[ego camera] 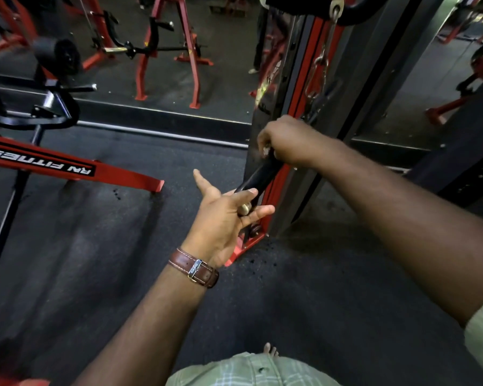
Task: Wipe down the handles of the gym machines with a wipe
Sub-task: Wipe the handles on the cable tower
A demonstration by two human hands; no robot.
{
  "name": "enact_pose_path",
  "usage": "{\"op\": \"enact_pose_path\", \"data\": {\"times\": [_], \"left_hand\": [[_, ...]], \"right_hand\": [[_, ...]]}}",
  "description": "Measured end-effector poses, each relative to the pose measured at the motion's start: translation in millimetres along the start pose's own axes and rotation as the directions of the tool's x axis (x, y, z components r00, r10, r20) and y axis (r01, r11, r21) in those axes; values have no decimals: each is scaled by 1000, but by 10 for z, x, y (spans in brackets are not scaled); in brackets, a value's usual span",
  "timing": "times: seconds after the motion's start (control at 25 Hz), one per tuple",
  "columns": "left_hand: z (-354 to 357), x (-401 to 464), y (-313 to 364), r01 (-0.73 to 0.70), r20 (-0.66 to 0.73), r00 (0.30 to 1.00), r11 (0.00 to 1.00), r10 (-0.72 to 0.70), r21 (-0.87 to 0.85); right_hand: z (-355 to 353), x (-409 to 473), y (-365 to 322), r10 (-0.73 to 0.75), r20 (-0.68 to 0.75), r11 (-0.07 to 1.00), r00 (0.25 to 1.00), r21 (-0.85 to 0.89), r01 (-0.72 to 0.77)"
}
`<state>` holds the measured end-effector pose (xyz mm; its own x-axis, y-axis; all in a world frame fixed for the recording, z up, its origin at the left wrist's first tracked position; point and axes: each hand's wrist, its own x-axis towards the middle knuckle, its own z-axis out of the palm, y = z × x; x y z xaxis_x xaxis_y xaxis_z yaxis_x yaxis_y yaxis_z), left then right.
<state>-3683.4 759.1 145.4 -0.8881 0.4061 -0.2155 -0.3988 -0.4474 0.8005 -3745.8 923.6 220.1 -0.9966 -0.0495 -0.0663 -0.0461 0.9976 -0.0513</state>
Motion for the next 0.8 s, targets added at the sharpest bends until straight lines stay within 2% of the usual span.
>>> {"op": "enact_pose_path", "data": {"times": [0.12,0.2,0.24,0.32,0.36,0.4,0.44,0.52,0.6,0.64,0.72,0.8], "left_hand": [[-30,43,-12,21,5,1000,1000,-21,4],[-39,66,-36,35,4,999,999,-35,-12],[-41,76,-41,38,4,999,999,-38,-19],[-44,105,-41,33,5,999,999,-33,-14],[-39,122,-42,26,7,1000,1000,-26,-8],[-34,145,-45,22,9,1000,1000,-22,-4],[-28,164,-40,18,10,1000,1000,-18,3],[-23,192,-37,5,10,1000,1000,-5,16],[-66,217,-62,10,4,1000,1000,-10,15],[-91,224,-79,19,7,1000,1000,-19,8],[-121,213,-106,38,24,999,999,-38,7],[-89,188,-100,63,49,997,998,-63,-5]], "right_hand": [[78,-228,-214,-209,52,958,976,212,194],[133,-333,-318,-326,105,926,939,237,295],[155,-282,-258,-314,72,936,947,188,296],[175,-92,-31,-160,-43,982,986,95,163],[171,-49,27,-76,-85,993,993,88,84],[178,-50,4,-53,-114,990,992,123,67],[188,-112,-97,-92,-112,976,989,188,112],[177,-346,-343,-271,-65,911,960,305,278],[150,-435,-354,-341,-48,908,939,242,342],[146,-356,-239,-299,-67,941,952,147,306],[144,-120,58,-135,-108,991,985,-37,132],[170,13,225,13,-159,999,987,-48,-20]]}}
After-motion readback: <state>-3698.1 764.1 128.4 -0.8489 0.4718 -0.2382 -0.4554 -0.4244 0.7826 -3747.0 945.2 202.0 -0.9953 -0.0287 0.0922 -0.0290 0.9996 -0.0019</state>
